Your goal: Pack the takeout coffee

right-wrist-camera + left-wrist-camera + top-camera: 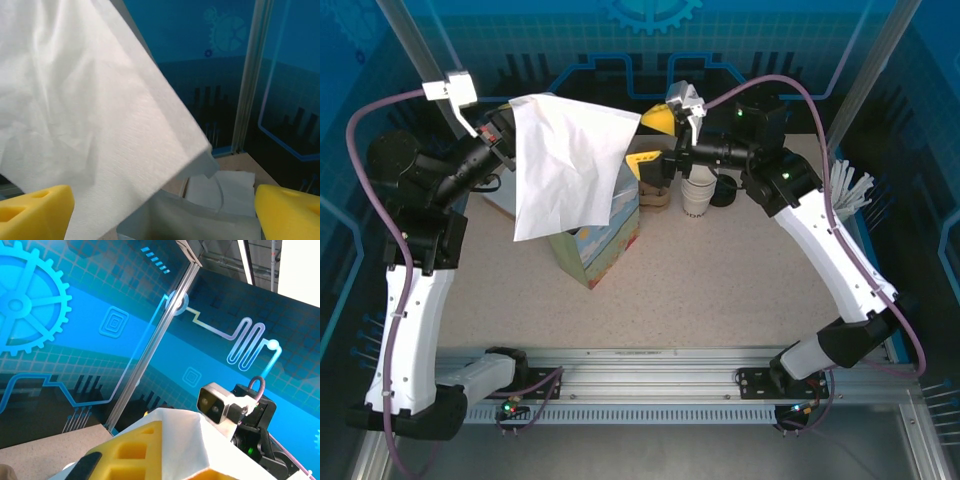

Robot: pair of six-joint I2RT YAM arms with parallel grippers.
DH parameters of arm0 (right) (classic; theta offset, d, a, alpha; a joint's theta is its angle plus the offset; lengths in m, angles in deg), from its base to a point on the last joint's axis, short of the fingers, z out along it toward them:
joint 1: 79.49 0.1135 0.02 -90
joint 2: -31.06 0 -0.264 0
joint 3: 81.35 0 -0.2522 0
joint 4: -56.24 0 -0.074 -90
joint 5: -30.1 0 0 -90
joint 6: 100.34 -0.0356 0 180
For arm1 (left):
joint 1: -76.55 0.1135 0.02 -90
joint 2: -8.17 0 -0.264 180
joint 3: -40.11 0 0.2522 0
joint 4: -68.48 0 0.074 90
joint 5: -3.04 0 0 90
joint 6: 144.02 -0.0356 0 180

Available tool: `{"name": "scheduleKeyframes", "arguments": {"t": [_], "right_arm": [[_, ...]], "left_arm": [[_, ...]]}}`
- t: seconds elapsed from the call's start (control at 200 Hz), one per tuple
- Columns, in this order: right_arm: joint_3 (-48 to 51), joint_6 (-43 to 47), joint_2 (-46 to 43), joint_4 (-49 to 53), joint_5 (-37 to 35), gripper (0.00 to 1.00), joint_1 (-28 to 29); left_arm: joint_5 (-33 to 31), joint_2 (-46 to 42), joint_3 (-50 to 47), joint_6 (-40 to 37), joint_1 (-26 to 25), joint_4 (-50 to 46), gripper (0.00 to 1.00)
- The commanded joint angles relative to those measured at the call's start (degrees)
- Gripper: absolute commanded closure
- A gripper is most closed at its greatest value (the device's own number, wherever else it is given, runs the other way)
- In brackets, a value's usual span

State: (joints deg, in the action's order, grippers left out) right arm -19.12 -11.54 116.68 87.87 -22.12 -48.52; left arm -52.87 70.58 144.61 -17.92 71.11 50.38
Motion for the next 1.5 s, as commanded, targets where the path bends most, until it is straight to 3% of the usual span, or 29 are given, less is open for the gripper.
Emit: {"name": "scheduleKeyframes", "arguments": {"t": [0.0, 0.2, 0.41, 0.5, 0.585, 0.685, 0.75, 0.85, 1.04, 1.191, 1.496], "right_arm": [[-2.20, 1.80, 0.86, -3.47, 3.98, 0.06, -0.07], [-8.05, 5.74, 4.50, 0.55, 4.54, 0.13, -0.11], [-11.13, 7.61, 6.92, 3.43, 7.95, 0.61, -0.04], [-11.40, 9.10, 6.34, 4.86, 7.53, 0.76, -0.26], [-11.41, 10.42, 5.51, 6.38, 7.05, 1.00, -0.78], [-10.94, 12.47, 4.02, 8.76, 6.85, 1.00, -2.00], [-10.31, 13.47, 2.53, 10.00, 7.10, 1.00, -3.32], [-9.72, 14.66, 0.41, 12.01, 7.66, 1.00, -5.62], [-10.95, 19.25, -1.69, 18.83, 7.59, 1.00, -7.74], [-11.22, 18.81, -2.27, 20.60, 7.79, 1.00, -8.64], [-14.48, 15.73, -0.43, 23.09, 5.26, 1.00, -8.64]], "left_arm": [[2.97, 0.16, -0.69, 0.86, -0.52, 0.21, 1.00], [3.97, 0.67, -1.00, 0.93, -1.06, 0.08, 1.00], [3.98, 0.79, -1.01, -0.38, -1.16, -1.50, 1.00], [3.56, 0.96, -0.38, -3.90, -1.10, -5.47, 1.00], [3.45, 0.97, -0.34, -8.36, -1.06, -9.54, 1.00], [3.97, 1.25, 0.53, -16.00, -1.06, -15.80, 0.98], [3.60, 1.40, 2.05, -22.91, -0.98, -21.12, 0.82], [0.92, 1.44, 4.66, -32.34, -0.83, -28.59, 0.66], [-0.50, 0.35, 10.25, -43.57, -0.84, -36.63, 0.43], [4.50, 1.70, 14.75, -44.14, -0.92, -38.99, 0.36], [15.51, -0.71, 13.00, -37.12, -1.07, -28.03, 0.25]]}}
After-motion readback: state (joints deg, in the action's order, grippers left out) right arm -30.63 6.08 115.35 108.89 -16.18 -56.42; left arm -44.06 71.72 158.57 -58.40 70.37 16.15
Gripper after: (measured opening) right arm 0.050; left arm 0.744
